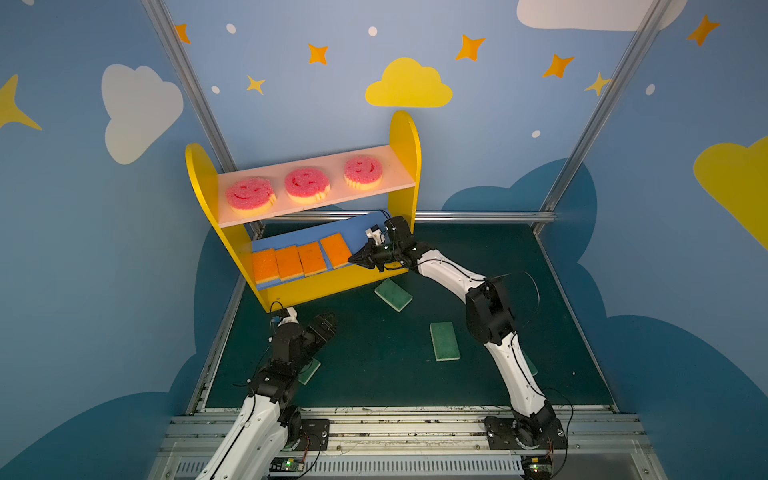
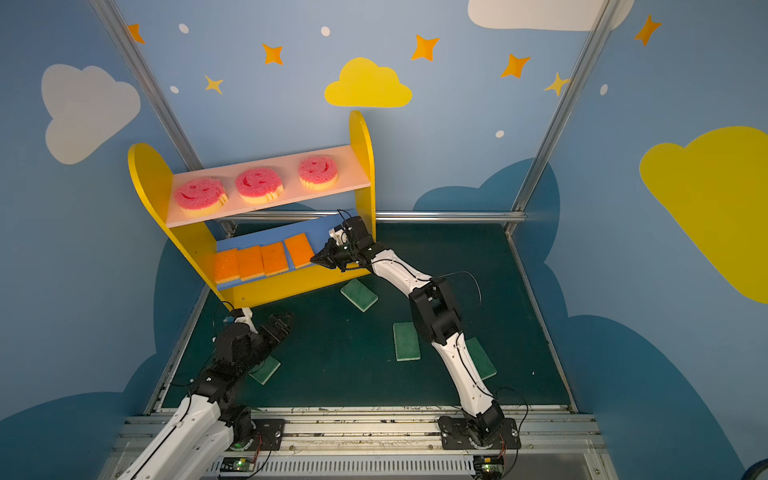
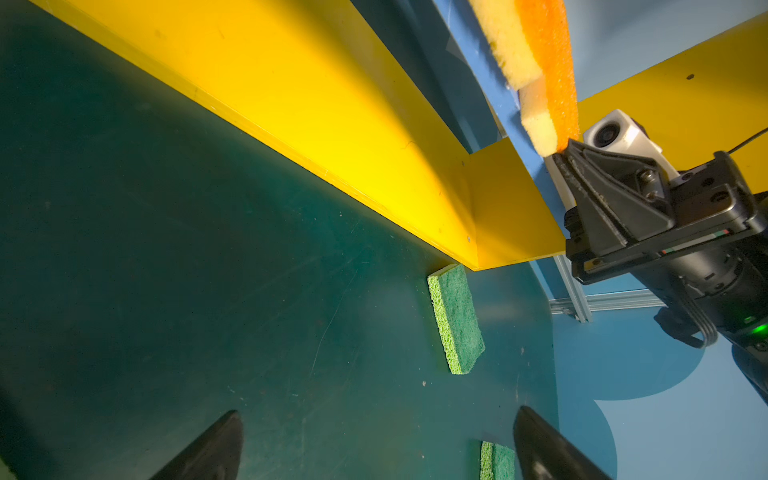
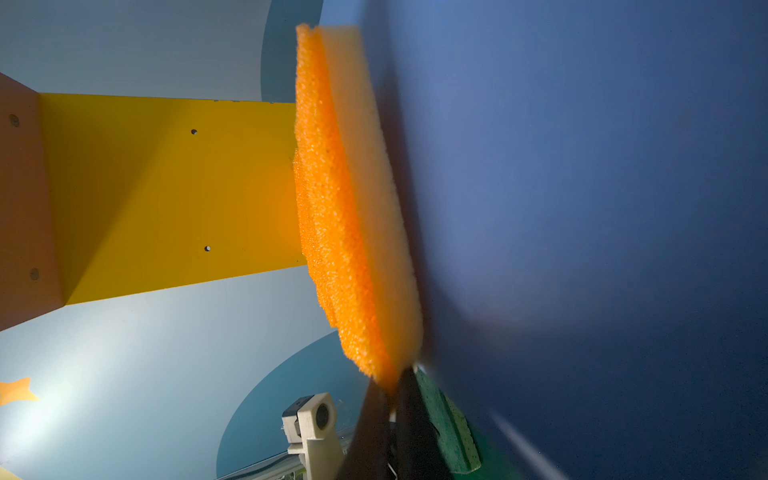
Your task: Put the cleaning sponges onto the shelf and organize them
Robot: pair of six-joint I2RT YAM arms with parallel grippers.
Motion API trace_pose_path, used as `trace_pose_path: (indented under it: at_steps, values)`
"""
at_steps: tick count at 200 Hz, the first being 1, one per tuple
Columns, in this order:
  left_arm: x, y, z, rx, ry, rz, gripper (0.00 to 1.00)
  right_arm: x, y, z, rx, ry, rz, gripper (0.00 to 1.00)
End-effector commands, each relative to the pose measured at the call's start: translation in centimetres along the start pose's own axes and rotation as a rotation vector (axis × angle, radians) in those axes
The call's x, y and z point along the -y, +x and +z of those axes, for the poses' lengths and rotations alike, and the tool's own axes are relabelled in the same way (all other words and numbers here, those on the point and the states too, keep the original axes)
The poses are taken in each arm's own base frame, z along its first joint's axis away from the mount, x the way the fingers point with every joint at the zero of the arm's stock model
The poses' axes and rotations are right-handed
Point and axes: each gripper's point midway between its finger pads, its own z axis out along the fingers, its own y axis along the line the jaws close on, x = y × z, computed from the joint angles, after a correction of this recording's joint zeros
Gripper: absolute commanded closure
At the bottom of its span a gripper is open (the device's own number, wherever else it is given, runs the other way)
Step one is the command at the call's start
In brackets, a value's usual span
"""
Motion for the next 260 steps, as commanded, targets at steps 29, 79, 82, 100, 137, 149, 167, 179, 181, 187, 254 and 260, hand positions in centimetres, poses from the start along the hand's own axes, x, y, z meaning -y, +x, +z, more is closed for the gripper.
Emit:
trace_pose_path:
  at_steps: [29, 79, 82, 100, 137, 149, 167, 179, 181, 187, 254, 260]
  values:
    - [-0.3, 0.2, 0.1, -0.013, -0.007, 0.005, 0.00, -1.0, 0.2, 1.4, 0.005, -0.033, -0.034, 0.95]
    - [0.1, 0.1, 0.0, -0.025, -0.005, 0.026, 0.00, -2.2, 0.7, 1.2, -0.006, -0.048, -0.045, 0.76]
    - [0.1, 0.2, 0.0, -0.027, -0.007, 0.027, 0.00, -2.3, 0.8, 1.1, -0.008, -0.049, -0.044, 0.74]
    - [0.0, 0.3, -0.1, -0.040, -0.020, 0.036, 0.00, -2.8, 1.0, 0.6, -0.012, -0.050, -0.043, 0.67]
    - [0.4, 0.4, -0.3, -0.057, -0.016, 0.047, 0.00, -4.1, 1.5, -0.5, -0.004, -0.063, -0.071, 0.60]
    - [0.5, 0.4, -0.4, -0.059, -0.010, 0.048, 0.00, -4.6, 1.6, -1.0, 0.001, -0.067, -0.081, 0.59]
    - [1.0, 0.6, -0.4, -0.071, 0.014, 0.048, 0.01, -5.2, 1.9, -1.7, 0.007, -0.070, -0.101, 0.57]
    - [1.3, 0.8, -0.3, -0.089, 0.030, 0.049, 0.02, -5.4, 2.1, -2.2, 0.011, -0.069, -0.110, 0.56]
    - [1.4, 0.9, -0.2, -0.092, 0.033, 0.050, 0.02, -5.4, 2.1, -2.3, 0.010, -0.069, -0.111, 0.55]
    - [1.5, 1.0, -0.2, -0.104, 0.037, 0.051, 0.02, -5.5, 2.3, -2.6, 0.012, -0.069, -0.117, 0.54]
    - [4.2, 5.5, 2.0, -0.271, 0.032, 0.219, 0.10, -5.9, 3.6, -7.3, 0.054, -0.070, -0.159, 0.49]
    - [4.5, 6.1, 2.4, -0.290, 0.030, 0.230, 0.11, -5.7, 3.7, -7.9, 0.062, -0.065, -0.161, 0.49]
